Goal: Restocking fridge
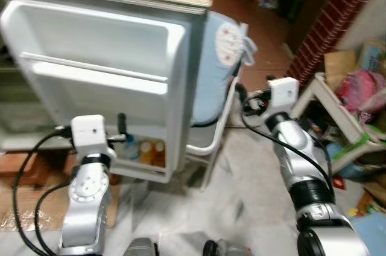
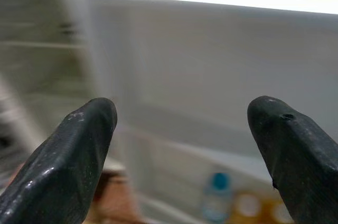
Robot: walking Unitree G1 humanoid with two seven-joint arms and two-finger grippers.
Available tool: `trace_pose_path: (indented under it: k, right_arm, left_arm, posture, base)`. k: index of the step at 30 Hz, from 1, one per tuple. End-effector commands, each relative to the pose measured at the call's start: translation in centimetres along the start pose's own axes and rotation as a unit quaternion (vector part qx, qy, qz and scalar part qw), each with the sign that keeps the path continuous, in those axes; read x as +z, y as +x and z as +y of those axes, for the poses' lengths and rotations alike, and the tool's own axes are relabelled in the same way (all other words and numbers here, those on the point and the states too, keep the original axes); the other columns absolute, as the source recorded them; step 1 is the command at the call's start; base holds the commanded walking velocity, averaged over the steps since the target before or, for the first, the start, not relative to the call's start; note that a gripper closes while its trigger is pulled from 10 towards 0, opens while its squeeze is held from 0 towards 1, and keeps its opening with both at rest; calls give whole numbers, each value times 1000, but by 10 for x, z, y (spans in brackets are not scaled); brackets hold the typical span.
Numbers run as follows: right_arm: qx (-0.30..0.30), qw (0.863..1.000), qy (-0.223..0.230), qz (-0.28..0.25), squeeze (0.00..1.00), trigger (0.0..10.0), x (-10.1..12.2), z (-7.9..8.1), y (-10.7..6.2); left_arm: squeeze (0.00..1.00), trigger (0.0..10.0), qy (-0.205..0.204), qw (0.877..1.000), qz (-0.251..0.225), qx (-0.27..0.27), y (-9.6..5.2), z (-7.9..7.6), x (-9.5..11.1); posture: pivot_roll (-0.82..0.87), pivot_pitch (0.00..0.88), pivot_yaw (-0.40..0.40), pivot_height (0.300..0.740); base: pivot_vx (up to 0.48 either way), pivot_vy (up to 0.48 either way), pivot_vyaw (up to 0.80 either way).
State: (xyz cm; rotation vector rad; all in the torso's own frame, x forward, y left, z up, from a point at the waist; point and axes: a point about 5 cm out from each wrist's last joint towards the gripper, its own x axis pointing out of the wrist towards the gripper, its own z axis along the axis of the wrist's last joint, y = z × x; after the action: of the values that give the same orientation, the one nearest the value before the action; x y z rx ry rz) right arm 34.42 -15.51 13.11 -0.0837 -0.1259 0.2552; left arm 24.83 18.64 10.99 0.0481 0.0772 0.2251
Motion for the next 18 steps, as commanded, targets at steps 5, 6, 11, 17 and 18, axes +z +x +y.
trace_pose_path:
  k: [5,6,11,17,18]
  right_arm:
    - [-11,1000,-1,6,0,10000,1,2,7]
    - [-10,1000,0,6,0,10000,1,3,9]
    - [-21,999,21,22,0,10000,1,12,19]
    - [25,996,85,5,0,10000,22,40,37]
    - [36,995,95,-1,0,10000,24,42,38]
  left_arm:
    - [0,10000,0,1000,11,25,0,-2,-3]
    - [0,10000,1,1000,13,26,0,-1,-4]
    - [0,10000,5,999,21,34,0,3,-6]
    - [0,10000,9,999,20,31,1,1,-6]
    - [0,10000,8,999,21,30,1,2,-6]
  posture:
    - [62,50,-44,740]
    - [64,51,-45,740]
    - [66,51,-45,740]
    - [74,44,-44,740]
    - [74,44,-44,740]
  base:
    - [0,0,711]
    - [0,0,694]
    - [0,0,670]
    - [0,0,91]
    - [0,0,0]
